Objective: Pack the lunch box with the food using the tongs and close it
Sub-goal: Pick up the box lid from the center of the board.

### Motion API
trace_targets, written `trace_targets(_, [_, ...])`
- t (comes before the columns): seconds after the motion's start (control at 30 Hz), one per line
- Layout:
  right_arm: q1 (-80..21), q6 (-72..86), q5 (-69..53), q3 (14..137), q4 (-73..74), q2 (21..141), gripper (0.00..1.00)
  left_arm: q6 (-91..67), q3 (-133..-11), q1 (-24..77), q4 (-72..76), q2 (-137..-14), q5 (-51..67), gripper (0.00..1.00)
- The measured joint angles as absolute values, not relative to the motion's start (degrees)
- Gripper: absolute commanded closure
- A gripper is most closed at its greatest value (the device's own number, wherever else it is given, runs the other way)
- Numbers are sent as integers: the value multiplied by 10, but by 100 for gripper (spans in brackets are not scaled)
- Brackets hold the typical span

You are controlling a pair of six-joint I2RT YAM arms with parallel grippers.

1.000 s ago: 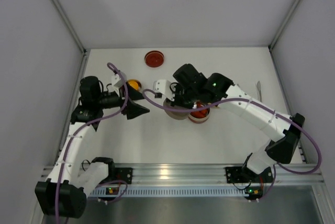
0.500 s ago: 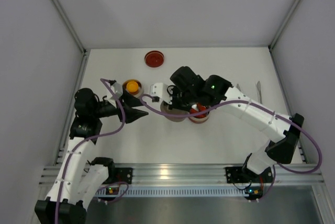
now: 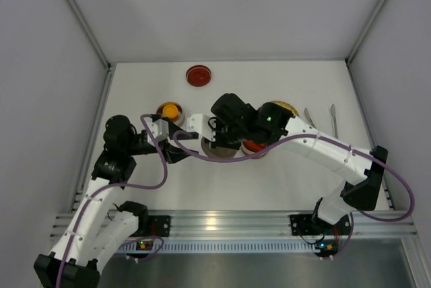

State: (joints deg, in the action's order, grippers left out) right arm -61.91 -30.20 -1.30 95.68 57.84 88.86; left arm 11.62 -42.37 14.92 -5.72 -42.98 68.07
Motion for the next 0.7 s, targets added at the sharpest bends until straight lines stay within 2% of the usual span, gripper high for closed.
trace_targets(0.33, [-634,-298,-12,993,579,896,100,18,-385,193,74,-447,626,49])
trace_targets(0.7, [-635,-294,-38,1010,587,898,100,26,-368,209,87,-446,603,57])
